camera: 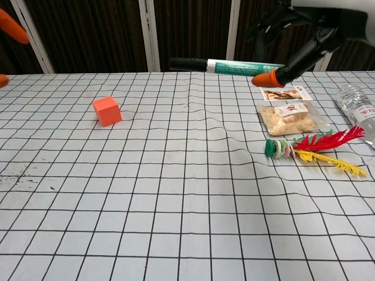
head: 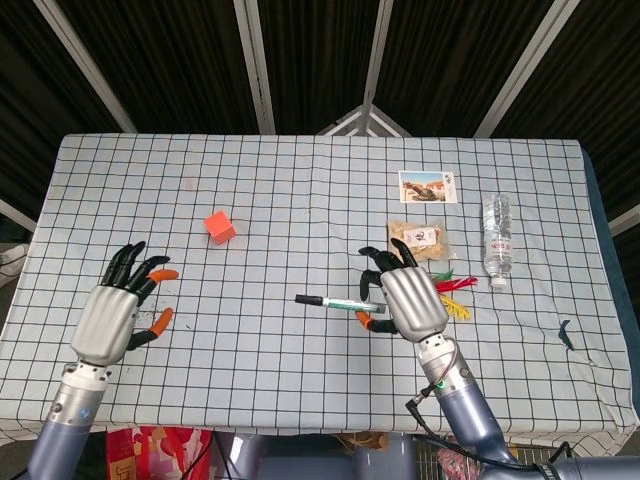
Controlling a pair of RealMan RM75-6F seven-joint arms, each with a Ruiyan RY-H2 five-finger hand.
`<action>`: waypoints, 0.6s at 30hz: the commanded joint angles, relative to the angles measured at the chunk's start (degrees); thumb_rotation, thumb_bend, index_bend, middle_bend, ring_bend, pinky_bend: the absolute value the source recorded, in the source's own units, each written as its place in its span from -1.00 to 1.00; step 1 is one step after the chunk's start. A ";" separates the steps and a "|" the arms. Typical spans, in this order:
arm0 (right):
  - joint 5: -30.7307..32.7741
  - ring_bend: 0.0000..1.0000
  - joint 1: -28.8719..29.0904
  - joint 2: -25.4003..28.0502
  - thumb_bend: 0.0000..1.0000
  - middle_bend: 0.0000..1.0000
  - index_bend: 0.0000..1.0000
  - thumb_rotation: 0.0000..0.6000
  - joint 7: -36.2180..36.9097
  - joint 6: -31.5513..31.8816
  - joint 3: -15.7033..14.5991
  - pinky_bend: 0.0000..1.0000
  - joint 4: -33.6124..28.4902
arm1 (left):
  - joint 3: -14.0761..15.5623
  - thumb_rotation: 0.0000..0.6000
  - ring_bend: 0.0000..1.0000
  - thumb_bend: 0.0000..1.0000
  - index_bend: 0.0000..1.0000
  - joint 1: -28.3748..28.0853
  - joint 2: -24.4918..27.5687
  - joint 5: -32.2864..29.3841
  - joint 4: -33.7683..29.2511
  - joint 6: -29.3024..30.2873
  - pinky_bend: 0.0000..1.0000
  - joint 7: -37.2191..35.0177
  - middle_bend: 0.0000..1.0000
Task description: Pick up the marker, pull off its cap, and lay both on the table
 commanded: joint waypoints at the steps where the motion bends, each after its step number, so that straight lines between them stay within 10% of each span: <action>1: -0.78 -0.54 -0.46 0.87 0.00 -0.58 0.44 1.00 -1.47 1.53 -0.91 -0.89 -3.10 | -2.00 1.00 -1.00 -0.08 -0.31 -3.33 -6.11 1.52 2.25 -0.55 -0.91 0.98 -0.56; 18: 5.25 -0.54 6.93 -10.02 0.00 -0.58 0.44 1.00 -8.83 3.19 1.24 -0.89 -1.06 | -3.02 1.00 -1.00 -0.09 -0.23 -7.89 -17.88 4.59 5.10 0.52 -0.91 7.35 -0.49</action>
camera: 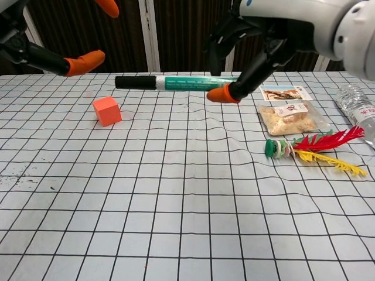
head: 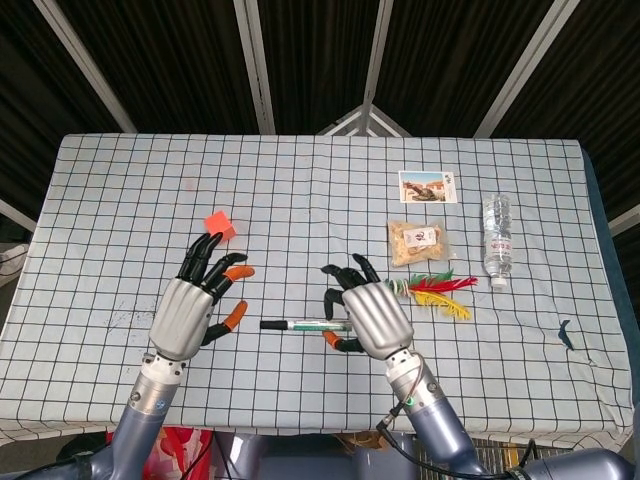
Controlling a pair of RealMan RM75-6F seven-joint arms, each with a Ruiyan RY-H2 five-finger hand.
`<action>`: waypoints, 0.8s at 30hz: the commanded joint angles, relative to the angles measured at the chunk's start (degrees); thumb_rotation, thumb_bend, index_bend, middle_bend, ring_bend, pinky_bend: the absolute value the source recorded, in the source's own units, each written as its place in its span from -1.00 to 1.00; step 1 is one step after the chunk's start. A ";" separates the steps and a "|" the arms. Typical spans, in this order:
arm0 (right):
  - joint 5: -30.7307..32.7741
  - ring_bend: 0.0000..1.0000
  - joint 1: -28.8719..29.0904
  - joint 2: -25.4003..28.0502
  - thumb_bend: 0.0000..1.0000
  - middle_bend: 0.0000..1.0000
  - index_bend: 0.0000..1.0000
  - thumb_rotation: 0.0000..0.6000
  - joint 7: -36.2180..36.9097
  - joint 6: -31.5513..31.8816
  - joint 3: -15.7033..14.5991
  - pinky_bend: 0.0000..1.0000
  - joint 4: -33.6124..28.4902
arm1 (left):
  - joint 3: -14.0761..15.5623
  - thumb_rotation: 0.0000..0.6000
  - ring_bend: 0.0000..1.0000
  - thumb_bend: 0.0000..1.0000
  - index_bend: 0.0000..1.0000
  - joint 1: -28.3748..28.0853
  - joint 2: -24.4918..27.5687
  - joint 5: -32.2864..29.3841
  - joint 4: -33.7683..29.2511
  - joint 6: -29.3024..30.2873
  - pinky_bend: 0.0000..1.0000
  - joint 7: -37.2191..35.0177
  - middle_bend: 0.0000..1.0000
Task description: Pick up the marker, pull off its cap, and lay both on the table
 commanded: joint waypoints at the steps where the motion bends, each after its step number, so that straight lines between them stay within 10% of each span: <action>1: 2.17 -0.54 1.88 -1.95 0.00 -0.58 0.44 1.00 -1.23 0.31 1.45 -0.89 1.31 | 0.44 1.00 -1.00 -0.09 -0.23 0.05 -0.46 -0.42 -0.07 0.06 -0.91 0.38 -0.49; 24: 12.56 -0.54 6.63 -4.29 0.02 -0.58 0.46 1.00 1.44 -0.02 6.49 -0.89 8.41 | 4.34 1.00 -1.00 -0.16 -0.24 1.91 0.94 -0.42 -0.83 0.49 -0.91 2.55 -0.51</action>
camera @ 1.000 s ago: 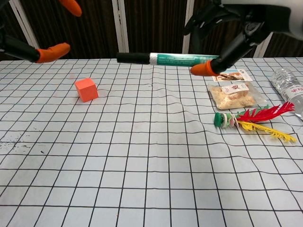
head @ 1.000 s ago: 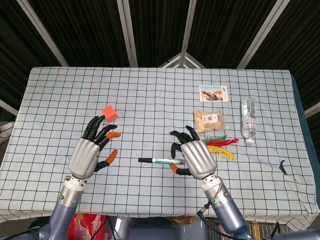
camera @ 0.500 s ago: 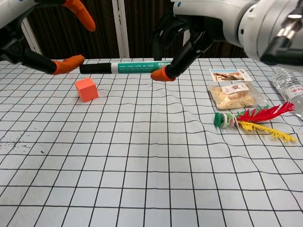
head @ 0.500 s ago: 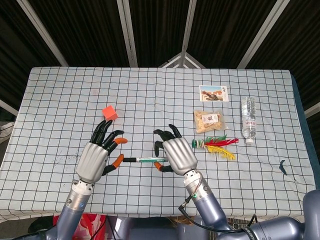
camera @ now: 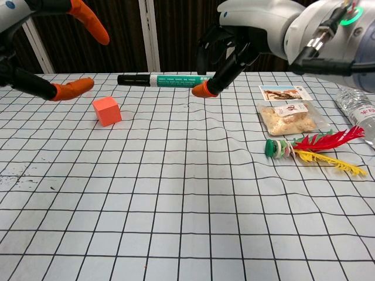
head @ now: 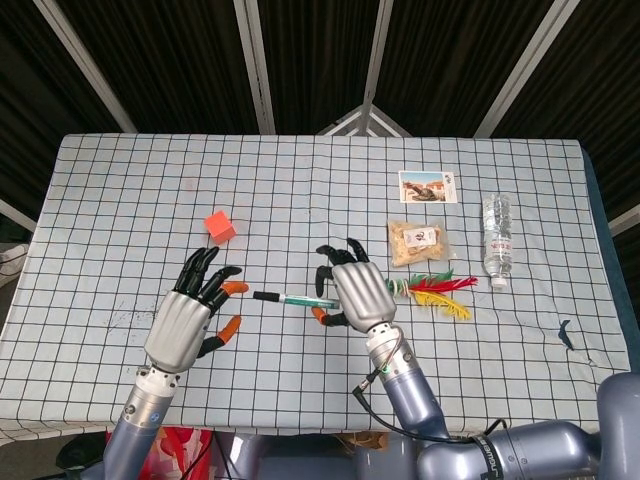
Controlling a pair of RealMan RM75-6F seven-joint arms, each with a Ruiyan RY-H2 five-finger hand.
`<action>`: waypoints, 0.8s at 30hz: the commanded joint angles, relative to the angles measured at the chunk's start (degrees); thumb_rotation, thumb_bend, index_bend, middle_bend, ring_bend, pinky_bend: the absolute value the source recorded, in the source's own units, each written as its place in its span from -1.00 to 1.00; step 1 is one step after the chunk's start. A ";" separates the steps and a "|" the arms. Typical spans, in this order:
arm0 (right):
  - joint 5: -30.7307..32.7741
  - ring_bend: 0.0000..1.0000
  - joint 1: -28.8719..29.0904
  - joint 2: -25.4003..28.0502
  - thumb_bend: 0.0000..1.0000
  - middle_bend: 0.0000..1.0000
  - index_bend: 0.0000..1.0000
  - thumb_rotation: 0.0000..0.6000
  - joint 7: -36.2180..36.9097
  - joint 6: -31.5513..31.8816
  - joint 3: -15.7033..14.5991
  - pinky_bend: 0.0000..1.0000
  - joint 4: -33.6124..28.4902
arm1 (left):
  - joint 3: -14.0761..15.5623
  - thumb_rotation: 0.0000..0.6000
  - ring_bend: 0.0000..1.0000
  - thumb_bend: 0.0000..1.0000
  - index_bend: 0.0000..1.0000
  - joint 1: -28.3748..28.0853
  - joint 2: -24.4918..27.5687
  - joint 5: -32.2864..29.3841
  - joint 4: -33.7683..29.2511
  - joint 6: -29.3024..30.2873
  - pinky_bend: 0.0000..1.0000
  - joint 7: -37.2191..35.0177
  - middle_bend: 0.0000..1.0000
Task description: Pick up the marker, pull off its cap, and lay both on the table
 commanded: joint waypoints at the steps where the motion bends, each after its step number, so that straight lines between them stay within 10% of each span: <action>1: -0.28 -0.54 0.03 0.30 0.02 -0.58 0.46 1.00 0.72 -0.19 -0.12 -0.89 -0.01 | 0.25 1.00 -1.00 -0.16 -0.24 -0.19 -1.07 -0.11 1.35 -0.32 -0.91 -0.11 -0.50; 24: -3.62 -0.54 -0.10 2.87 0.02 -0.58 0.49 1.00 2.97 0.57 -2.40 -0.89 -4.08 | -1.21 1.00 -1.00 -0.16 -0.07 -1.59 -6.61 2.51 8.81 2.23 -0.91 -2.93 -0.42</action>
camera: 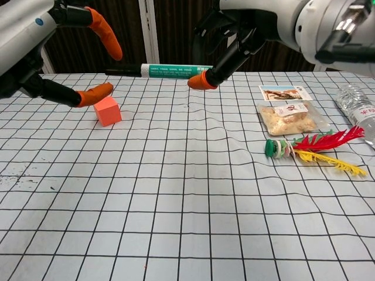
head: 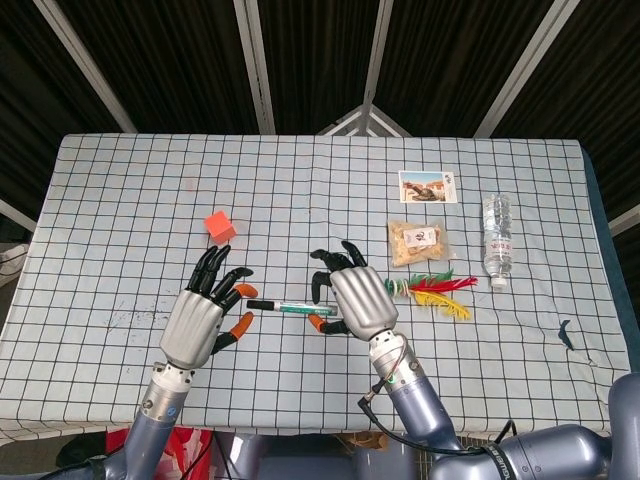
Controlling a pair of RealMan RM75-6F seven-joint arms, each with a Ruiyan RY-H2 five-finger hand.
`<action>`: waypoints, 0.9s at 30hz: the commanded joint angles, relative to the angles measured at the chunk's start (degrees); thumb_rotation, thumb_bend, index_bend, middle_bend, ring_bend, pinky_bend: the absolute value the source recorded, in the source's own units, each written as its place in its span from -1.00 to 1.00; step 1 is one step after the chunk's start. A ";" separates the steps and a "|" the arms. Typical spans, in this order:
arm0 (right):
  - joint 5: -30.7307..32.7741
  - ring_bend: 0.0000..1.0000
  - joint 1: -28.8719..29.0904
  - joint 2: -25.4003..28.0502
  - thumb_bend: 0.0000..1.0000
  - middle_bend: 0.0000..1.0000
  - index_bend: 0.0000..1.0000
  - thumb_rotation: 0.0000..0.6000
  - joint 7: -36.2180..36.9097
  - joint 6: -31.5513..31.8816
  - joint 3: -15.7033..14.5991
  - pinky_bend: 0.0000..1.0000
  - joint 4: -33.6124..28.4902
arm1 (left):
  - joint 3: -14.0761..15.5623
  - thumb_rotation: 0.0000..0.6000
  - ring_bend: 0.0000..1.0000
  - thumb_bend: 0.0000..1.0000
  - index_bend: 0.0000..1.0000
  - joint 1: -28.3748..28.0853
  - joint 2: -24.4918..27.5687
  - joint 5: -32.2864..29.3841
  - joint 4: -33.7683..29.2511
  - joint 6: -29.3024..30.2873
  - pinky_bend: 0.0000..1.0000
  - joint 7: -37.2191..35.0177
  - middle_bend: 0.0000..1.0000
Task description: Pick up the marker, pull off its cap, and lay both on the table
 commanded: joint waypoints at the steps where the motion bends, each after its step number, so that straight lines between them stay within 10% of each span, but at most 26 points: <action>1: 0.17 -0.54 0.03 0.04 0.02 -0.58 0.49 1.00 0.23 -0.03 -0.07 -0.89 0.17 | -0.16 1.00 -1.00 -0.16 -0.06 0.02 -0.24 -0.10 0.31 0.20 -0.91 0.11 -0.41; 27: 0.37 -0.54 0.59 0.77 0.02 -0.58 0.50 1.00 2.17 -0.50 -0.87 -0.89 0.58 | -0.70 1.00 -1.00 -0.12 0.07 -1.07 -2.04 -0.29 2.06 0.00 -0.91 0.47 -0.35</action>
